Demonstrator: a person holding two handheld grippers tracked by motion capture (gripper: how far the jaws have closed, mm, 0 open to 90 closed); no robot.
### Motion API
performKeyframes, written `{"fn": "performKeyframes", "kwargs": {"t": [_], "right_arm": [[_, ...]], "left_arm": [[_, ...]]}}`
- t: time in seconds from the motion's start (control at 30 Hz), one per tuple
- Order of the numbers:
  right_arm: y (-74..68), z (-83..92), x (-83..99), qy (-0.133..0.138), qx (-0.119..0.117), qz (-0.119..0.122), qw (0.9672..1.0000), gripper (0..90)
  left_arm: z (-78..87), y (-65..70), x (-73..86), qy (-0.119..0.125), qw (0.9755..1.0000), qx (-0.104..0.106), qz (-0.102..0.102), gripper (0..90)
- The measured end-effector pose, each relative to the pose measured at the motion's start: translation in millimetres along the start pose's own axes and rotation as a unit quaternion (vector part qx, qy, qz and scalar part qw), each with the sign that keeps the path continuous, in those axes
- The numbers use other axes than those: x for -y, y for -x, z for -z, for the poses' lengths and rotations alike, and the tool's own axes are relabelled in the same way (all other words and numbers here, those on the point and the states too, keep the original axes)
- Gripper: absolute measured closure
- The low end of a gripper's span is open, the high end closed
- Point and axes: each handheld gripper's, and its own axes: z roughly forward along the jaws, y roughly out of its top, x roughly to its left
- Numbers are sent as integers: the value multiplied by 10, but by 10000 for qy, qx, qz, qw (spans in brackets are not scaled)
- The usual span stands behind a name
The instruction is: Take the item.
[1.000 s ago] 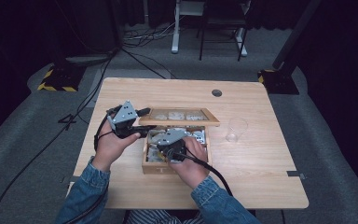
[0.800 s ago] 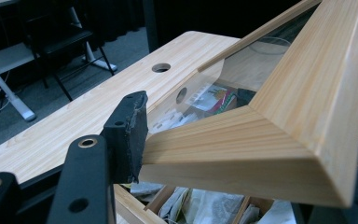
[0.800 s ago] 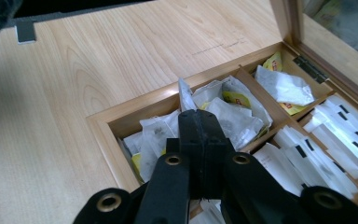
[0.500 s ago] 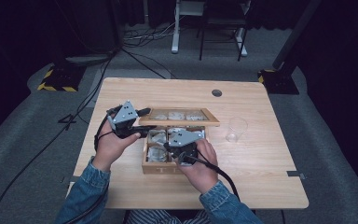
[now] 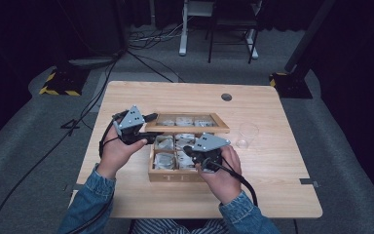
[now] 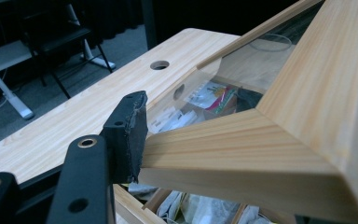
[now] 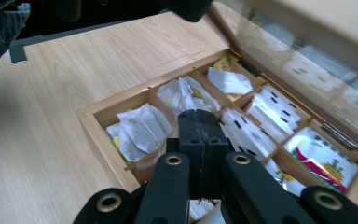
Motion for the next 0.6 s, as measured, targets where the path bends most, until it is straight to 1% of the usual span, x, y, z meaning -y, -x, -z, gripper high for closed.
{"fn": "performKeyframes", "kwargs": {"t": [0.13, 0.33, 0.6], "right_arm": [[52, 72, 24, 35, 89, -97, 9999, 900], [107, 161, 67, 52, 192, -173, 9997, 900], [210, 298, 141, 117, 359, -341, 9987, 900]], "left_arm": [[1, 5, 1, 4, 10000, -17, -6, 446], [1, 6, -2, 17, 10000, -43, -16, 446], [-3, 1, -5, 60, 10000, -51, -12, 446]]}}
